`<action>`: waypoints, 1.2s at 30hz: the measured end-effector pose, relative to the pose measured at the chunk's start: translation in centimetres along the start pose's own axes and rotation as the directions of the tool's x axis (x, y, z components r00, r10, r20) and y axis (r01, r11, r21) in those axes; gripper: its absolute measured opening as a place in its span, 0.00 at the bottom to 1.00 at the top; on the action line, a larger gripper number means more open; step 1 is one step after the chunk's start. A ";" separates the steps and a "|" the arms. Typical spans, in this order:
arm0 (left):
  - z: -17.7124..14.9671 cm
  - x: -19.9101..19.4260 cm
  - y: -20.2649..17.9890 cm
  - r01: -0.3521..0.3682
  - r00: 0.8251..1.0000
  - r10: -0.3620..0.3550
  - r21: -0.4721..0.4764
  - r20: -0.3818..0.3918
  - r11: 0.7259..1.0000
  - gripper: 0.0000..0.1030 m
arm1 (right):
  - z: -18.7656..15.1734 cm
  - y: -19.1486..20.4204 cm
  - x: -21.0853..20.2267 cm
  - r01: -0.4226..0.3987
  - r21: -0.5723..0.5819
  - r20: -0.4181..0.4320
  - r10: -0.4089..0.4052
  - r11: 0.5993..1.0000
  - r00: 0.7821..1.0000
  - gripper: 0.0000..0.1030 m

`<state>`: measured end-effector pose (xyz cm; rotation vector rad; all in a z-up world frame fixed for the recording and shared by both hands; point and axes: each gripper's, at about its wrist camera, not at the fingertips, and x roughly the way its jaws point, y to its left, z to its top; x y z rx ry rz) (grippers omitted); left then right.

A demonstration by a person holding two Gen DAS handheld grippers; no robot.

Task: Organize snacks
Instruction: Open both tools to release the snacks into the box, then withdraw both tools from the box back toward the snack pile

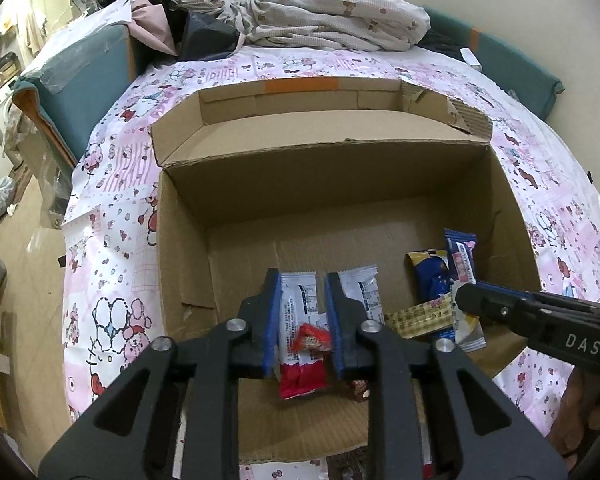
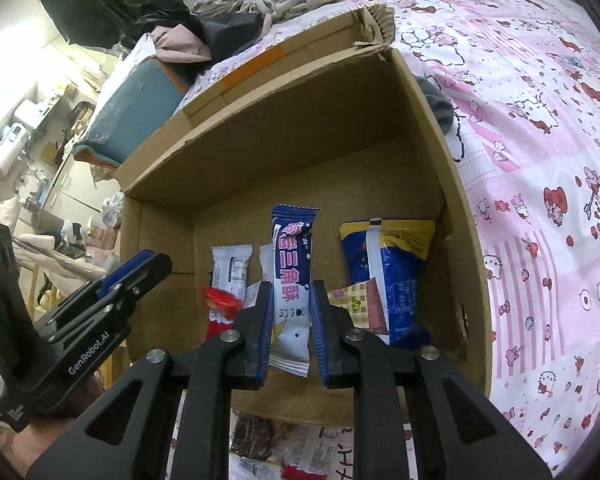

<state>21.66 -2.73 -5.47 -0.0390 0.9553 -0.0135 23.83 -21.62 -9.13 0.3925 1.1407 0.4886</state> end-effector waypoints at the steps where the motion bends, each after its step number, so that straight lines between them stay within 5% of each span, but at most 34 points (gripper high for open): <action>1: 0.0 -0.1 0.1 0.005 1.000 -0.005 -0.003 0.003 1.000 0.35 | 0.1 0.0 -0.1 -0.004 0.006 0.000 0.004 1.000 1.000 0.21; 5: -0.1 -0.8 0.3 0.006 1.000 -0.005 -0.028 0.020 1.000 0.70 | 0.2 -0.2 -0.6 -0.003 0.022 0.017 0.003 1.000 1.000 0.25; 7: 0.0 -1.0 0.4 -0.010 1.000 0.010 -0.032 0.023 0.999 0.80 | 0.2 -0.3 -1.0 -0.003 0.034 0.030 0.002 0.999 1.000 0.45; 8: -0.1 -1.0 0.4 -0.017 1.000 0.018 -0.032 0.020 0.999 0.82 | 0.2 -0.2 -1.3 -0.006 0.038 0.041 0.004 0.999 0.999 0.64; 9: -0.1 -1.1 0.5 -0.017 1.000 0.017 -0.031 0.016 0.999 0.82 | 0.1 -0.2 -1.6 -0.006 0.039 0.058 0.004 0.999 0.998 0.69; 28: -1.8 -5.4 2.2 -0.043 0.997 0.047 -0.065 0.063 0.997 0.82 | -2.5 0.4 -5.5 -0.005 0.044 0.093 0.001 0.999 0.996 0.69; 36: -3.8 -6.4 3.1 -0.045 0.999 0.047 -0.089 0.021 0.995 0.82 | -4.5 0.3 -6.1 -0.003 0.058 0.068 -0.001 0.998 0.998 0.69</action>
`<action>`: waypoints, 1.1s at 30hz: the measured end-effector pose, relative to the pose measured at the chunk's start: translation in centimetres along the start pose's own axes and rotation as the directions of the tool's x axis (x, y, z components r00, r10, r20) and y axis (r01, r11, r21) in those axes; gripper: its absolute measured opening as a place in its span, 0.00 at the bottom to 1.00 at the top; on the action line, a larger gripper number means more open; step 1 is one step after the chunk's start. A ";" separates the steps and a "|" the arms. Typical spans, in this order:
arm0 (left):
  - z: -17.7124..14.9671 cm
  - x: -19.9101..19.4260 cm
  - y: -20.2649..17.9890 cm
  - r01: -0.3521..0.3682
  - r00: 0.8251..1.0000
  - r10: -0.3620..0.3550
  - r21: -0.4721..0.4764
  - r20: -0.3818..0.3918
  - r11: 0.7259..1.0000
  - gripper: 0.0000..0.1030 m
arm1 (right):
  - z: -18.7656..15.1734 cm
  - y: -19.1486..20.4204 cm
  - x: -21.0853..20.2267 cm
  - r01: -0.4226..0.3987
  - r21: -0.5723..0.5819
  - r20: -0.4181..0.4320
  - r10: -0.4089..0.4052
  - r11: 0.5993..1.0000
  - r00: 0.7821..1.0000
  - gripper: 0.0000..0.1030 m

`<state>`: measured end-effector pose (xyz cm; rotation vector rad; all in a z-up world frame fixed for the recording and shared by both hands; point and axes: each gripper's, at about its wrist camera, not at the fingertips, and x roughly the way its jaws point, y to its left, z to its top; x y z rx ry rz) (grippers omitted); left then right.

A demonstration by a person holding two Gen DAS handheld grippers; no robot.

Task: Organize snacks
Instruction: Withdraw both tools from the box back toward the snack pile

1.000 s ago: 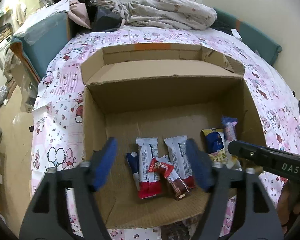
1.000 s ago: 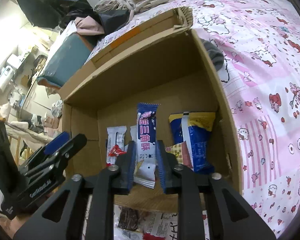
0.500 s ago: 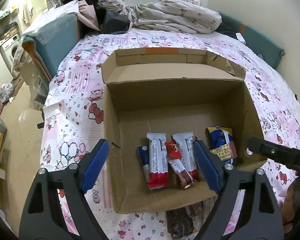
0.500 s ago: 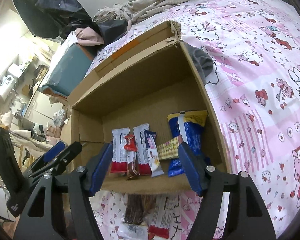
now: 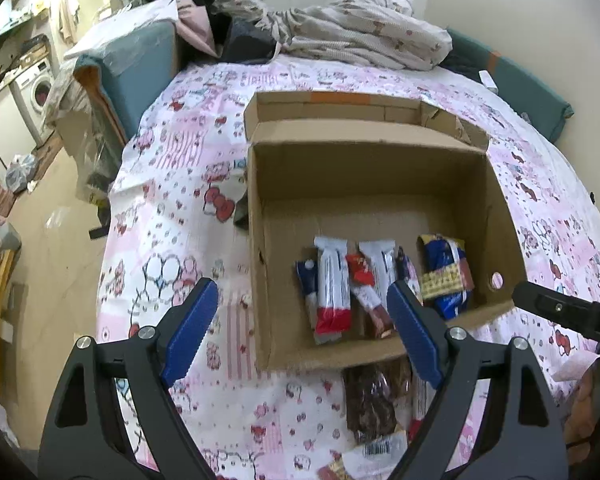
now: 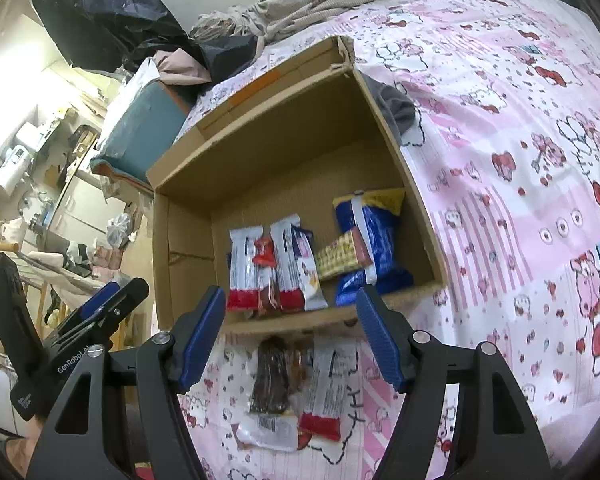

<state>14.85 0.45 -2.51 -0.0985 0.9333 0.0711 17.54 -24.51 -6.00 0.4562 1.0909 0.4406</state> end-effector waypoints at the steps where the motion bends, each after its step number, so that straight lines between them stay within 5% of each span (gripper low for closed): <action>1: -0.3 0.0 0.1 0.001 1.000 -0.001 -0.001 -0.010 1.000 0.82 | -0.3 0.0 -0.1 -0.001 0.005 -0.003 0.001 1.000 1.000 0.69; 12: -3.3 -0.7 0.6 0.041 0.992 -0.043 -0.020 -0.116 0.999 0.82 | -2.8 -0.6 -1.7 -0.030 0.065 -0.004 0.030 0.997 1.000 0.69; 22: -5.8 0.2 1.0 0.091 0.969 -0.098 -0.042 -0.226 0.995 0.81 | -5.2 -3.3 0.2 0.053 0.184 -0.127 -0.030 0.981 0.991 0.69; 27: -8.2 2.2 1.2 0.101 0.927 -0.114 -0.056 -0.356 0.993 0.68 | -5.4 -4.0 0.8 0.081 0.207 -0.151 -0.050 0.975 0.987 0.69; 30: -10.2 3.4 0.2 0.122 0.885 -0.116 -0.016 -0.451 0.992 0.62 | -5.4 -3.9 1.0 0.078 0.212 -0.156 -0.045 0.974 0.987 0.69; 33: -12.5 4.3 -2.3 0.211 0.823 -0.115 0.111 -0.556 0.971 0.62 | -5.5 -3.6 1.2 0.078 0.196 -0.160 -0.046 0.977 0.986 0.69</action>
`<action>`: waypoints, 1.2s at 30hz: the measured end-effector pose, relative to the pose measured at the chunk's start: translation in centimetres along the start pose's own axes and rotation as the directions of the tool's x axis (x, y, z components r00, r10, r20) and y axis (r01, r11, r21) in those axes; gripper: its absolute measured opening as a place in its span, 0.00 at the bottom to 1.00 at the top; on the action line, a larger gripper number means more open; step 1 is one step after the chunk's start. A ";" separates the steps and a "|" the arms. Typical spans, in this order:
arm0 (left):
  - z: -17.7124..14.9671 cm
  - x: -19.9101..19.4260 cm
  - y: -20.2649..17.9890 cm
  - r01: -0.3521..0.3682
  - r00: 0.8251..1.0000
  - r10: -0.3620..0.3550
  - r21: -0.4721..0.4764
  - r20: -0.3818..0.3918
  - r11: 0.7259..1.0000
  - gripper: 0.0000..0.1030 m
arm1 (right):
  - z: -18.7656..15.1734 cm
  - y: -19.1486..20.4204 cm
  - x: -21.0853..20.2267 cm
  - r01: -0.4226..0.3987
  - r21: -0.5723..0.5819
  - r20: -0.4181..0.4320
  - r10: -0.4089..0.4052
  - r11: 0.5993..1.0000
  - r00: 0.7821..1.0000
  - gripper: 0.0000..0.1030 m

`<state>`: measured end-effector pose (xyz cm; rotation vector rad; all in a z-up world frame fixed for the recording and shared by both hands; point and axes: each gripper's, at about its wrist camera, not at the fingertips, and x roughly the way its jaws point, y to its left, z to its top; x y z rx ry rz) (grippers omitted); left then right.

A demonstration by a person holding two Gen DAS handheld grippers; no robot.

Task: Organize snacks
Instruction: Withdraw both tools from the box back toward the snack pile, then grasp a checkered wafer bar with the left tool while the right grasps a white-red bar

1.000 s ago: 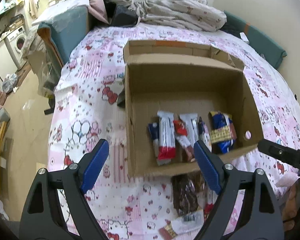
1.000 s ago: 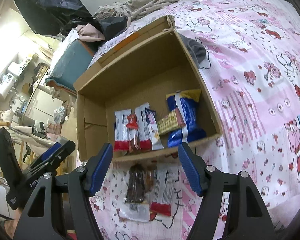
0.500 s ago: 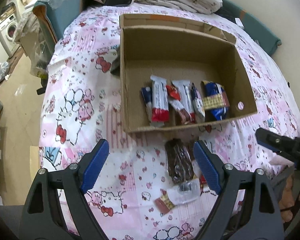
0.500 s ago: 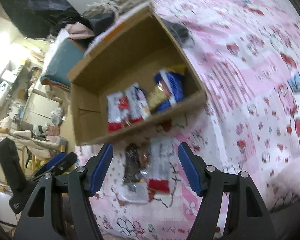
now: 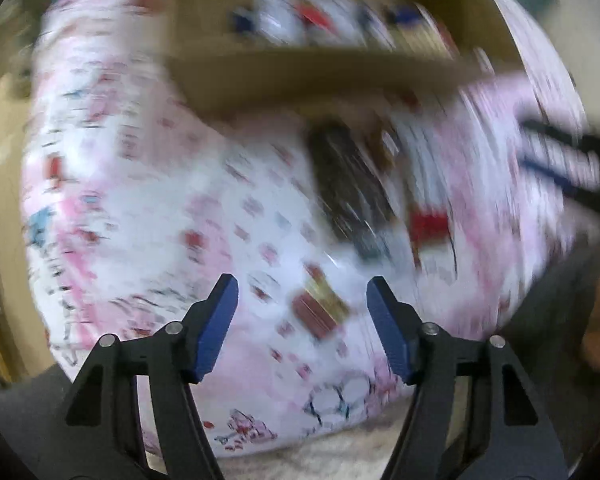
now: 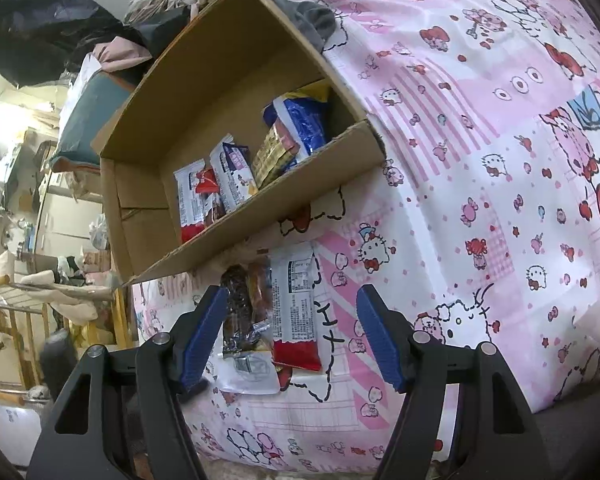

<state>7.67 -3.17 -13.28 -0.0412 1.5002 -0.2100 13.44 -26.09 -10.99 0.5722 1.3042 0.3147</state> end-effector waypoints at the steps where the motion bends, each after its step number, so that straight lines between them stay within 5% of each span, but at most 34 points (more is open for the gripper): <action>1: -0.2 0.3 -0.7 -0.003 1.000 0.003 0.036 -0.011 0.999 0.62 | 0.0 0.1 0.1 0.000 -0.004 -0.003 0.000 1.000 1.000 0.69; 5: -0.8 2.1 -3.8 -0.061 0.998 0.067 0.203 -0.021 0.977 0.62 | 0.0 0.1 0.4 -0.003 -0.004 -0.016 0.003 1.000 1.000 0.69; 9: -0.5 4.0 -4.6 -0.080 0.995 0.095 0.259 -0.044 0.962 0.61 | 0.0 0.2 0.7 0.008 -0.013 -0.023 -0.008 1.000 1.000 0.69; 13: -0.6 4.0 -4.8 -0.087 0.993 0.105 0.295 -0.045 0.951 0.27 | 0.1 -0.1 0.8 0.013 0.000 -0.026 -0.013 1.000 1.000 0.69; 21: -3.5 2.6 -3.1 -0.088 0.989 0.118 0.282 -0.091 0.955 0.22 | 0.2 0.0 0.5 -0.003 0.003 -0.025 0.003 1.000 1.000 0.69; 27: -4.7 0.7 1.2 -0.149 0.987 0.154 0.091 -0.053 0.985 0.21 | 0.0 0.1 0.2 -0.018 0.009 -0.020 0.019 1.000 1.000 0.69; 30: -4.1 -0.6 4.4 -0.192 0.981 0.193 -0.082 0.004 0.978 0.21 | 0.1 0.1 0.2 -0.025 0.016 -0.021 0.025 1.000 0.999 0.69; 33: -3.5 -1.1 6.7 -0.122 0.990 0.135 -0.232 0.041 0.965 0.21 | 0.1 0.2 0.2 -0.025 0.016 -0.021 0.026 1.000 0.999 0.69; 36: -2.5 -0.6 7.3 -0.090 0.993 0.107 -0.266 0.050 0.960 0.22 | 0.1 0.4 0.3 -0.027 0.014 -0.023 0.027 1.000 0.999 0.69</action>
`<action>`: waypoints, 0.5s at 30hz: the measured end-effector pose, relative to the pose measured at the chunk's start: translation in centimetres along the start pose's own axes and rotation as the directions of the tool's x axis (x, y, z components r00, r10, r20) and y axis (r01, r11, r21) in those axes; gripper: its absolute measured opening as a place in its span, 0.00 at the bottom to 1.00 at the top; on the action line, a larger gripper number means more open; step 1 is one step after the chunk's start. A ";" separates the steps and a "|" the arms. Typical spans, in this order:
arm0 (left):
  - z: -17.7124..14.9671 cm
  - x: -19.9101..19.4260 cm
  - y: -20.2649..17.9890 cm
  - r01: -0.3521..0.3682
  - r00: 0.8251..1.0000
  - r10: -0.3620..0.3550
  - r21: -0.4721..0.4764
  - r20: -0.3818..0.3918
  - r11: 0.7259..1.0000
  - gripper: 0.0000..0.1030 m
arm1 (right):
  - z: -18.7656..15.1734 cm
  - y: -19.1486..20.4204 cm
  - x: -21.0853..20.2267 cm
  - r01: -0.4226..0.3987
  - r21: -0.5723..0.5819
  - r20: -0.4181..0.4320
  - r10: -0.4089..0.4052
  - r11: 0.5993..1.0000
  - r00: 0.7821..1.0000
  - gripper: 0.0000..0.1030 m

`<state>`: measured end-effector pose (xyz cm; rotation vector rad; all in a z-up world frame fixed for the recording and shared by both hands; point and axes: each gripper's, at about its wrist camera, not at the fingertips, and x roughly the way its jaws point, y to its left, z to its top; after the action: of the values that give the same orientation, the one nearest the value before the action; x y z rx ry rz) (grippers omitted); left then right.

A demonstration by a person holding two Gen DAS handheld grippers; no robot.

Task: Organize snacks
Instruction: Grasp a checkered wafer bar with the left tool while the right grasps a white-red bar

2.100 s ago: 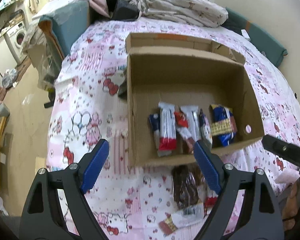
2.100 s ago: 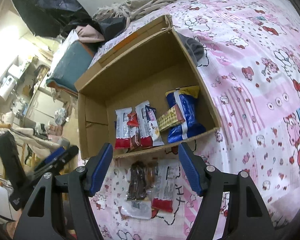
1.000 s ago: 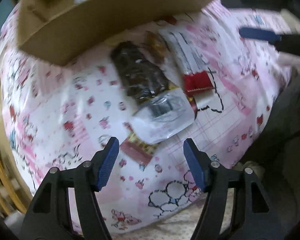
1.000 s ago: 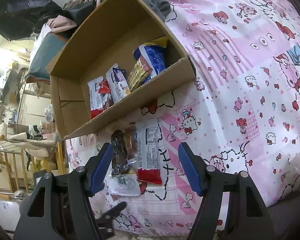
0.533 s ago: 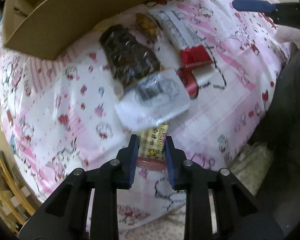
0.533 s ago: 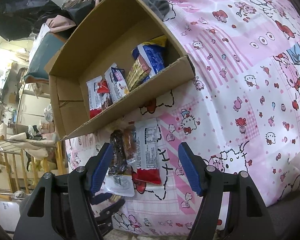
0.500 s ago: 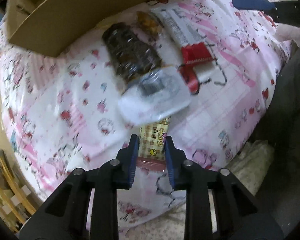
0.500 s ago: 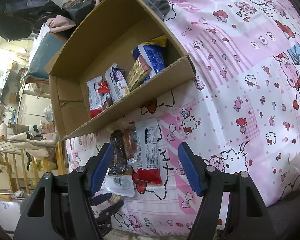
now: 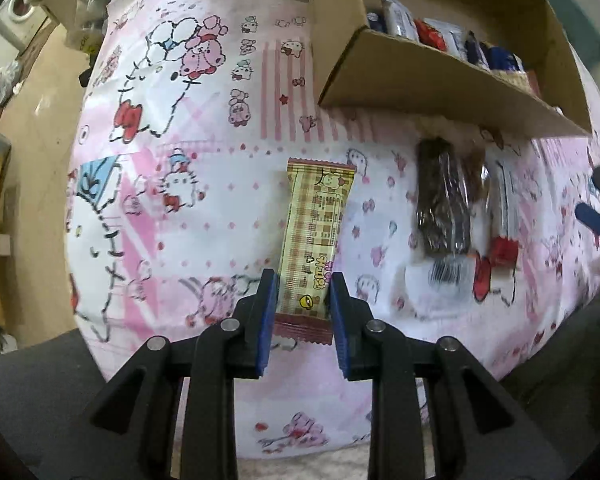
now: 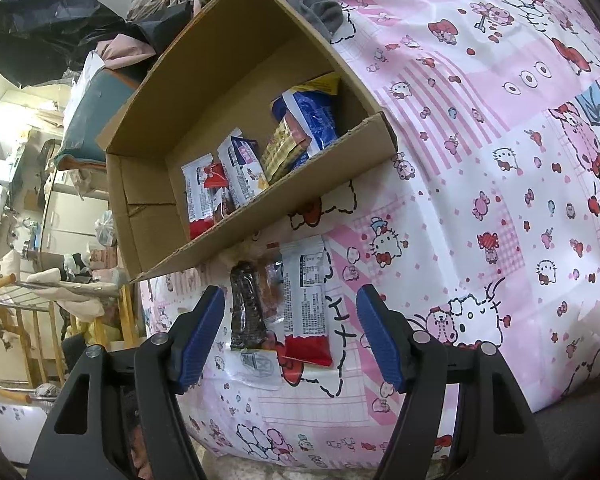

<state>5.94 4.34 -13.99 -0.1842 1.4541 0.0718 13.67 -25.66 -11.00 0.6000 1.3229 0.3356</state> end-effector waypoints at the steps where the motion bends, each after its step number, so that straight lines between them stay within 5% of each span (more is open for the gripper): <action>1: 0.1 0.5 -0.2 0.001 1.000 -0.001 0.004 -0.008 1.000 0.22 | 0.0 0.1 0.0 -0.002 -0.001 -0.002 0.002 1.000 1.000 0.69; 6: 1.1 2.7 -0.8 -0.006 0.998 0.006 0.013 -0.057 1.000 0.31 | 0.0 0.2 0.5 0.001 -0.001 -0.013 -0.001 1.000 1.000 0.69; 9: 2.2 2.9 -1.1 -0.064 0.998 0.065 0.024 -0.027 0.998 0.51 | 0.1 0.3 0.7 0.001 0.001 -0.018 -0.001 1.000 1.000 0.69; 13: 4.4 3.0 -1.8 -0.061 0.998 0.060 0.047 0.006 0.997 0.51 | 0.2 0.4 1.3 0.009 0.000 -0.030 -0.009 1.000 1.000 0.69; 15: 5.1 3.2 -2.1 -0.058 0.998 0.057 0.061 0.013 0.996 0.36 | 0.2 0.2 1.9 0.011 0.005 -0.051 -0.010 1.000 0.999 0.69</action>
<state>11.66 2.97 -16.47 -0.0921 1.4484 0.0751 14.32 -24.45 -12.39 0.5923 1.3756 0.3404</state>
